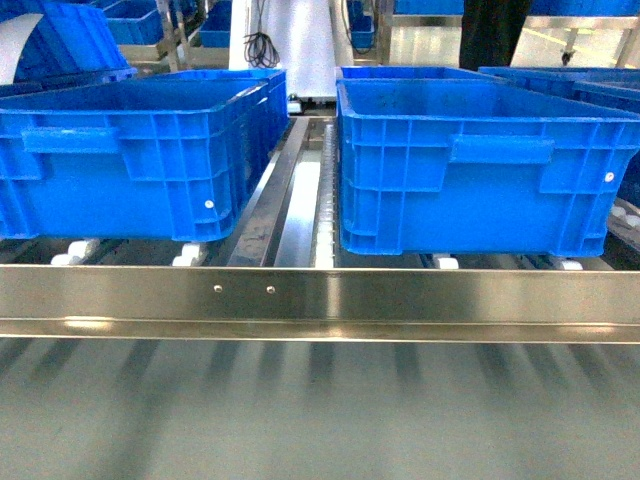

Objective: Sort blue parts and orange caps into right shelf containers

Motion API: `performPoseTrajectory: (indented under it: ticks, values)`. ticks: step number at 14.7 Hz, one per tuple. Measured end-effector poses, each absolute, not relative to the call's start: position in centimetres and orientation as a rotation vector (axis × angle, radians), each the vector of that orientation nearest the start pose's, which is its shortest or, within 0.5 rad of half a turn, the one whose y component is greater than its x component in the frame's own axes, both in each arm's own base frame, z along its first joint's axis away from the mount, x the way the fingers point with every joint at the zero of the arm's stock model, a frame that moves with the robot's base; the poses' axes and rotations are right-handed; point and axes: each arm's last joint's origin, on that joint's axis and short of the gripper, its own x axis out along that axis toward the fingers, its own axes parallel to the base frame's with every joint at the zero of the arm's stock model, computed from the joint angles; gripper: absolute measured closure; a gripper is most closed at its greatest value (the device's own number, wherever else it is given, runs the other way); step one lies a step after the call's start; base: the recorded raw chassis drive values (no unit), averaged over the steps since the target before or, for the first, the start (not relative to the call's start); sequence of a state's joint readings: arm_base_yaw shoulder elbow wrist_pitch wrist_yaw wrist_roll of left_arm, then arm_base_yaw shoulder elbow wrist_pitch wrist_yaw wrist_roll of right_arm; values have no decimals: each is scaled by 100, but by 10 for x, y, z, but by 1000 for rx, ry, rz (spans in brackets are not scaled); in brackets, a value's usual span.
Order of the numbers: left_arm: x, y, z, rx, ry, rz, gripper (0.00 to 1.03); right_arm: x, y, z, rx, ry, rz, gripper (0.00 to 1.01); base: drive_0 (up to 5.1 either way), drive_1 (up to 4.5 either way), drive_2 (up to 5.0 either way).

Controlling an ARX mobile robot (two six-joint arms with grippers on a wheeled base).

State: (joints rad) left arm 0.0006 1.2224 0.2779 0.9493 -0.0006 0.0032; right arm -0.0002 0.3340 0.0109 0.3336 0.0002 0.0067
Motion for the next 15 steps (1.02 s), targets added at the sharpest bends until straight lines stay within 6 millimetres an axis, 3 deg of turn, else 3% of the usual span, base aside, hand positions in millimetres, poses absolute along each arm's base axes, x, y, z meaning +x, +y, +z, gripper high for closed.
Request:
performPoseTrajectory:
  ticks: [7, 9, 11, 15]
  values:
    - [171, 0, 174, 3, 14, 1, 101, 110, 0, 170, 7, -10, 0, 99, 0, 0, 0]
    - [158, 0, 159, 3, 38, 1, 101, 106, 0, 169, 7, 1, 0, 99, 0, 0, 0]
    - [149, 0, 163, 3, 7, 2, 101, 97, 0, 170, 7, -25, 1, 99, 0, 0, 0]
    - [135, 0, 168, 3, -4, 2, 101, 97, 0, 167, 7, -3, -1, 99, 0, 0, 0]
